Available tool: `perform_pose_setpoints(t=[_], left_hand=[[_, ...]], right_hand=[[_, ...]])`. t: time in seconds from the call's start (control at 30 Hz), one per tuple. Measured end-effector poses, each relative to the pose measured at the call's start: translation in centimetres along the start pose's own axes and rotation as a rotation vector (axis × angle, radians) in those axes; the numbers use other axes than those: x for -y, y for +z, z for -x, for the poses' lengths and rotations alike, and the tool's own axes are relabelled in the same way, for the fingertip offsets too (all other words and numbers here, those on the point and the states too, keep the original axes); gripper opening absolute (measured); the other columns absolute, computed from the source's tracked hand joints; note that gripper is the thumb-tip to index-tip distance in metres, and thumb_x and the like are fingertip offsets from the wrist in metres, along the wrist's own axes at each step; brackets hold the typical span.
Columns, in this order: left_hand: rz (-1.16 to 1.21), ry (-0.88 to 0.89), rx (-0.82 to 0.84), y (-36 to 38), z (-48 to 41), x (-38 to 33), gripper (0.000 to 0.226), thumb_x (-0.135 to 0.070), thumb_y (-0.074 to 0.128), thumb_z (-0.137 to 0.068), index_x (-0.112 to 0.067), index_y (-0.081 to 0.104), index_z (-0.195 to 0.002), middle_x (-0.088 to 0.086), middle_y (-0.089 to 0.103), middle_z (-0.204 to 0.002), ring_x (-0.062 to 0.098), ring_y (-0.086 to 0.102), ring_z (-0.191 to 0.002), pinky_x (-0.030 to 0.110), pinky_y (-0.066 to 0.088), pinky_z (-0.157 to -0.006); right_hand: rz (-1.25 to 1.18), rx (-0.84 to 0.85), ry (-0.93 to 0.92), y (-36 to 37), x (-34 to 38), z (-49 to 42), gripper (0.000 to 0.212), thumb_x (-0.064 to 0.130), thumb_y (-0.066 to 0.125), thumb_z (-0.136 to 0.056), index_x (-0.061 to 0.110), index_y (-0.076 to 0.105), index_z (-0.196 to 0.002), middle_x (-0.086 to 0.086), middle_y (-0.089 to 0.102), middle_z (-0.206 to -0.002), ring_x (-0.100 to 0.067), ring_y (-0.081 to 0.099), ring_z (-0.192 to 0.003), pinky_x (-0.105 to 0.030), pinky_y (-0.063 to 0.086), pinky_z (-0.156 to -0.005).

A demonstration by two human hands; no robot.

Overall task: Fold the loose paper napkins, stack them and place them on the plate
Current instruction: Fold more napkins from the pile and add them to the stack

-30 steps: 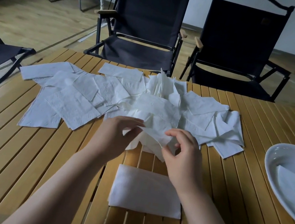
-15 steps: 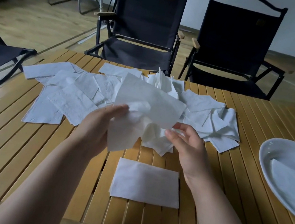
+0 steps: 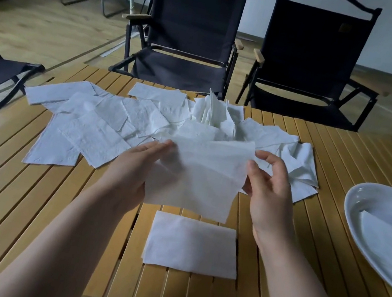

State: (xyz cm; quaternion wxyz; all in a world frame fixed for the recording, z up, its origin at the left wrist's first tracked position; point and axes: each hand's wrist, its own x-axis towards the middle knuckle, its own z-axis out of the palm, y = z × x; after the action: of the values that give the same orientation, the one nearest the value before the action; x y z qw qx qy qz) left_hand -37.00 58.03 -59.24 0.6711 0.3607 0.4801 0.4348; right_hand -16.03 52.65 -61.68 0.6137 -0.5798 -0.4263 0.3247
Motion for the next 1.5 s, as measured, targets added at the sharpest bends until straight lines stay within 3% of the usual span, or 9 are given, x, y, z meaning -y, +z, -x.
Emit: perform_pose_setpoints(t=[0.1,0.2,0.33,0.47,0.73,0.9,1.07,1.27,1.5], left_hand=[[0.027,0.002,-0.005,0.3,0.4,0.1,0.02,-0.031,0.063,-0.095,-0.014,0.074,-0.091,0.004,0.073,-0.085,0.018,0.07,-0.075,0.034,0.059,-0.071],[-0.037,0.018,-0.02,0.4,0.6,0.3,0.03,-0.032,0.068,-0.091,-0.016,0.07,-0.117,0.006,0.072,-0.109,0.019,0.071,-0.091,0.038,0.058,-0.083],[-0.227,0.132,-0.062,-0.1,0.3,0.5,0.056,-0.027,0.077,-0.084,-0.035,0.055,-0.135,0.002,0.068,-0.112,0.02,0.071,-0.094,0.038,0.059,-0.085],[-0.36,0.24,-0.032,-0.4,0.0,0.9,0.055,-0.02,0.076,-0.086,-0.041,0.055,-0.133,-0.005,0.076,-0.095,0.014,0.072,-0.091,0.03,0.058,-0.083],[-0.615,0.423,-0.011,-0.6,-0.6,1.6,0.017,-0.021,0.074,-0.087,-0.036,0.076,-0.095,-0.017,0.075,-0.093,-0.004,0.067,-0.093,0.026,0.052,-0.088],[-0.72,0.512,-0.058,-0.4,-0.7,1.5,0.017,-0.027,0.074,-0.086,-0.043,0.072,-0.086,-0.02,0.066,-0.097,-0.009,0.056,-0.089,0.019,0.043,-0.073],[-0.732,0.513,-0.008,-0.5,-0.8,1.3,0.013,-0.025,0.071,-0.088,-0.038,0.071,-0.087,-0.029,0.058,-0.11,-0.026,0.048,-0.096,0.008,0.041,-0.077],[-0.727,0.422,0.142,-1.3,-0.2,0.9,0.01,-0.016,0.069,-0.09,-0.024,0.075,-0.092,-0.007,0.075,-0.086,0.009,0.071,-0.083,0.034,0.059,-0.082],[-0.903,0.155,0.328,-2.7,0.7,0.4,0.005,-0.019,0.072,-0.089,-0.021,0.075,-0.092,0.002,0.076,-0.084,0.023,0.071,-0.074,0.029,0.06,-0.063]], right_hand=[[0.011,0.079,0.018,0.1,-0.3,0.2,0.051,0.031,0.066,-0.094,0.039,0.041,-0.139,-0.007,0.073,-0.096,-0.018,0.07,-0.092,-0.026,0.055,-0.081],[0.078,0.086,-0.045,0.1,-0.4,0.3,0.065,0.02,0.067,-0.094,0.037,0.033,-0.148,-0.022,0.07,-0.088,-0.029,0.068,-0.089,-0.009,0.048,-0.079],[0.148,0.067,-0.091,-0.4,-0.4,0.0,0.049,0.028,0.067,-0.095,0.039,0.048,-0.138,-0.016,0.065,-0.077,-0.033,0.065,-0.083,-0.024,0.052,-0.074],[0.157,0.205,-0.03,-0.9,-0.7,-0.1,0.053,0.035,0.075,-0.084,0.048,0.054,-0.13,0.003,0.064,-0.127,-0.019,0.062,-0.117,-0.038,0.059,-0.091],[0.381,0.06,-0.141,-1.1,-0.5,0.4,0.018,0.023,0.071,-0.091,0.028,0.072,-0.108,0.014,0.066,-0.092,-0.009,0.06,-0.078,-0.018,0.05,-0.064],[0.44,-0.01,-0.238,-1.2,-0.6,0.2,0.011,0.021,0.074,-0.089,0.029,0.074,-0.096,0.008,0.057,-0.095,-0.011,0.054,-0.079,-0.009,0.045,-0.065],[0.482,0.002,-0.263,-1.7,0.0,0.1,0.007,0.024,0.075,-0.087,0.029,0.072,-0.088,0.013,0.061,-0.107,0.001,0.057,-0.099,-0.006,0.044,-0.075],[0.384,0.15,-0.082,-2.7,1.0,1.2,0.008,0.025,0.074,-0.088,0.032,0.072,-0.087,0.009,0.074,-0.08,-0.004,0.068,-0.078,-0.013,0.052,-0.067],[0.465,0.396,0.291,-4.1,0.8,1.7,0.009,0.028,0.075,-0.088,0.019,0.076,-0.086,-0.003,0.067,-0.061,-0.017,0.052,-0.049,-0.026,0.042,-0.048]])
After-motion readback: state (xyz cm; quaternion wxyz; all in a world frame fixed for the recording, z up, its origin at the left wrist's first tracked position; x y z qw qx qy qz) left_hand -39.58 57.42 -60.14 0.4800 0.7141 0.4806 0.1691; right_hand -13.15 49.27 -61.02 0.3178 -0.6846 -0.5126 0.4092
